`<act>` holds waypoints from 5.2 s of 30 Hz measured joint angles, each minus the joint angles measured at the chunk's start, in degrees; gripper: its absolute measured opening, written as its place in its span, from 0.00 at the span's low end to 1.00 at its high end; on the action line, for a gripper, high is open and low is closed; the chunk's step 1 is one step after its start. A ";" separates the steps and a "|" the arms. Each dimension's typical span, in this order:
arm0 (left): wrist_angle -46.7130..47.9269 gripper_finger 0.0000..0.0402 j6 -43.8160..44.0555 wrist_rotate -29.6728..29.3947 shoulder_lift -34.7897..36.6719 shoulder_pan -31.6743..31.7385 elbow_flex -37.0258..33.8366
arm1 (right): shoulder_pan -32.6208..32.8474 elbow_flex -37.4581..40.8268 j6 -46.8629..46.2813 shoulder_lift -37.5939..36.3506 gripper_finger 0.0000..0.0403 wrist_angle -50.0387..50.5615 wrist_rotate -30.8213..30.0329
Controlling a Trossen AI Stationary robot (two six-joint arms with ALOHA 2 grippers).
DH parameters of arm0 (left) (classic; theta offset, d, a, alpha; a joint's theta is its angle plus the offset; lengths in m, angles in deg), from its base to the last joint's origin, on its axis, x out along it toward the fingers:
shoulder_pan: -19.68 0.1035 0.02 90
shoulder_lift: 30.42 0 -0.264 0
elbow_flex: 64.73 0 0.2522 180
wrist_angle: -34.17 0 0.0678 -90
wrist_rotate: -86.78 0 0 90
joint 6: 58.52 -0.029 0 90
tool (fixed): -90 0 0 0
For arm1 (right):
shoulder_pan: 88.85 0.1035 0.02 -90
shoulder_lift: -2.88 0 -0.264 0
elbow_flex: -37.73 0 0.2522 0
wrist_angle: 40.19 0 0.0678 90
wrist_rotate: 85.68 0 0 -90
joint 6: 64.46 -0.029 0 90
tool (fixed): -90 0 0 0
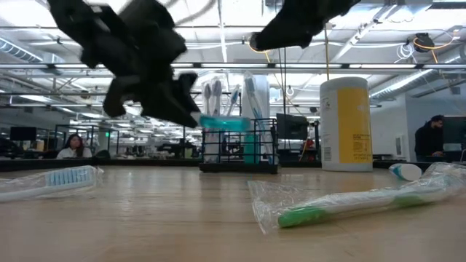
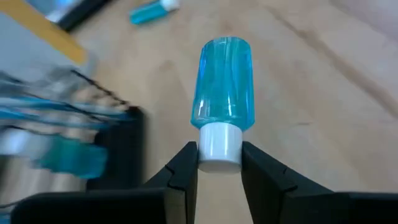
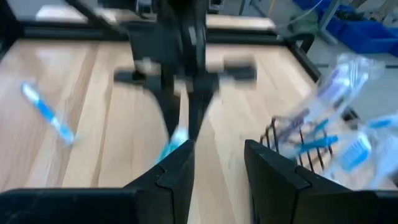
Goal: Pick & Place toothbrushing station
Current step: Put the blue mouthwash into the black wire organizer, then put the green toothbrush into the black wire organizer
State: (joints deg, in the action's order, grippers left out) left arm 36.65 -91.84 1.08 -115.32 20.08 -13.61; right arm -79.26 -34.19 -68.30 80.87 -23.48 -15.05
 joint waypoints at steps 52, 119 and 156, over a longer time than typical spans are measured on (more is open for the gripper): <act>57.61 0.23 -44.77 -35.80 -16.89 4.07 51.41 | 1.72 7.96 -11.57 -1.10 0.33 20.82 0.11; 43.56 0.32 -72.59 -43.95 -31.01 0.57 51.36 | 1.76 7.96 -5.73 -1.08 0.33 11.84 9.17; 52.57 0.32 -29.43 -49.08 -9.00 -4.67 51.34 | 1.76 7.91 -5.93 -1.10 0.33 11.45 8.99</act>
State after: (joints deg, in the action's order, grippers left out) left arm 89.22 -121.27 -48.01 -124.32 15.41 37.73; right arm -77.49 -26.27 -74.22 79.77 -12.03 -6.07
